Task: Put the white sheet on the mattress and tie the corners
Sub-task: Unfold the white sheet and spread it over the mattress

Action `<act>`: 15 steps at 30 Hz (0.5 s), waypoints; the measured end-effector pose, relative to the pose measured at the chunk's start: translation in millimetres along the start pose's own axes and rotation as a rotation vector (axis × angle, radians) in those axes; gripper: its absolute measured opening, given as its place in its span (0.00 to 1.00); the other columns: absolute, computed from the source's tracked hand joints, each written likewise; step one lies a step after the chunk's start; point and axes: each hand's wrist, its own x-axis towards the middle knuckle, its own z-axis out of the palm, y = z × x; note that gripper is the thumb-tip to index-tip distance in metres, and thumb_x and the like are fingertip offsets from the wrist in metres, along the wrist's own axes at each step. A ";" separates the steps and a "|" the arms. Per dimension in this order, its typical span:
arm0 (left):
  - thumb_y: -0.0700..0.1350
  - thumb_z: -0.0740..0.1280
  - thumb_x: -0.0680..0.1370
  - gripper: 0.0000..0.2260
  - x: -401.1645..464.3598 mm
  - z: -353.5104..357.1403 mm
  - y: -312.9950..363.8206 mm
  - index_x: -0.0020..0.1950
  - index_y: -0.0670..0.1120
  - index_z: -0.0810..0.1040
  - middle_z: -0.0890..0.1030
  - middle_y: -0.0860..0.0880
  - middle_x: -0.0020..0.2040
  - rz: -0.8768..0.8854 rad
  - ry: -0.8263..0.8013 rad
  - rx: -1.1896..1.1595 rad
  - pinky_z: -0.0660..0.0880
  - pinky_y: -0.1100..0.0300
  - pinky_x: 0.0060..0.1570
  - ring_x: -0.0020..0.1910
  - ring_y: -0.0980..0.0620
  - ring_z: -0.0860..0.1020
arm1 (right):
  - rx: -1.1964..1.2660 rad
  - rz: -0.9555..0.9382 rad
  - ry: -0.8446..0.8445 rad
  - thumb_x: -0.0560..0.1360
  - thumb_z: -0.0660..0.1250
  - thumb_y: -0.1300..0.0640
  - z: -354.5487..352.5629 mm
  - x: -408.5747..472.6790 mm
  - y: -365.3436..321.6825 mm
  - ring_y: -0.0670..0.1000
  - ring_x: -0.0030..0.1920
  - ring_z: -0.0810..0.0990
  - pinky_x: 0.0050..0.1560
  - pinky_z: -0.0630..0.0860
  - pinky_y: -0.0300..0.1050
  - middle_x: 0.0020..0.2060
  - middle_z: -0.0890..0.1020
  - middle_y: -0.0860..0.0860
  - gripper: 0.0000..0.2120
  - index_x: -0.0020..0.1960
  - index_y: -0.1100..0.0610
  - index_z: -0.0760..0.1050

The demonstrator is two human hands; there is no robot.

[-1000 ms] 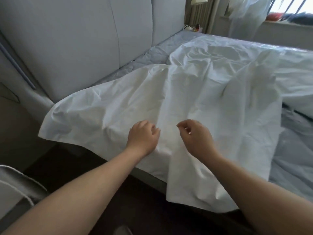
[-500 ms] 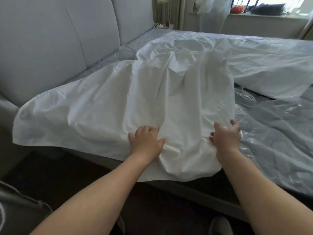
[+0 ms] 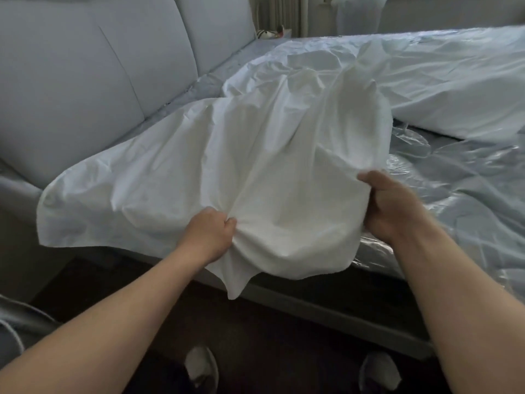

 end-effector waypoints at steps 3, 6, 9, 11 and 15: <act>0.55 0.66 0.78 0.21 -16.7 -5.7 19.1 0.67 0.46 0.71 0.65 0.46 0.71 0.075 0.136 -0.076 0.66 0.54 0.66 0.69 0.44 0.68 | 0.017 -0.098 -0.154 0.75 0.62 0.69 23.7 -14.6 3.0 0.63 0.53 0.83 0.57 0.81 0.61 0.57 0.83 0.63 0.19 0.66 0.64 0.76; 0.66 0.65 0.74 0.33 -42.5 -9.5 64.8 0.73 0.49 0.69 0.69 0.53 0.68 0.315 0.104 -0.383 0.67 0.59 0.67 0.67 0.54 0.70 | 0.016 -0.078 -0.198 0.79 0.64 0.67 42.2 -26.9 18.7 0.60 0.49 0.84 0.50 0.84 0.57 0.51 0.84 0.61 0.14 0.63 0.63 0.76; 0.69 0.70 0.73 0.30 -49.7 5.9 103.0 0.68 0.52 0.74 0.77 0.57 0.61 0.363 -0.054 -0.453 0.75 0.61 0.58 0.57 0.59 0.77 | -0.094 0.028 -0.279 0.81 0.65 0.48 47.1 -29.6 27.8 0.55 0.52 0.83 0.50 0.83 0.50 0.53 0.84 0.55 0.20 0.65 0.62 0.78; 0.64 0.70 0.77 0.18 -46.0 19.6 110.5 0.58 0.53 0.79 0.80 0.58 0.53 0.335 -0.013 -0.513 0.76 0.60 0.52 0.51 0.59 0.78 | -0.150 0.062 -0.317 0.78 0.63 0.38 45.9 -27.7 29.2 0.52 0.63 0.81 0.64 0.78 0.53 0.62 0.83 0.51 0.27 0.66 0.55 0.81; 0.52 0.65 0.83 0.09 -29.2 26.3 104.7 0.48 0.49 0.80 0.82 0.55 0.43 0.282 0.029 -0.611 0.70 0.61 0.42 0.43 0.58 0.78 | -0.157 0.075 -0.241 0.76 0.63 0.36 45.0 -24.0 31.3 0.57 0.62 0.82 0.63 0.78 0.57 0.57 0.85 0.56 0.26 0.55 0.56 0.86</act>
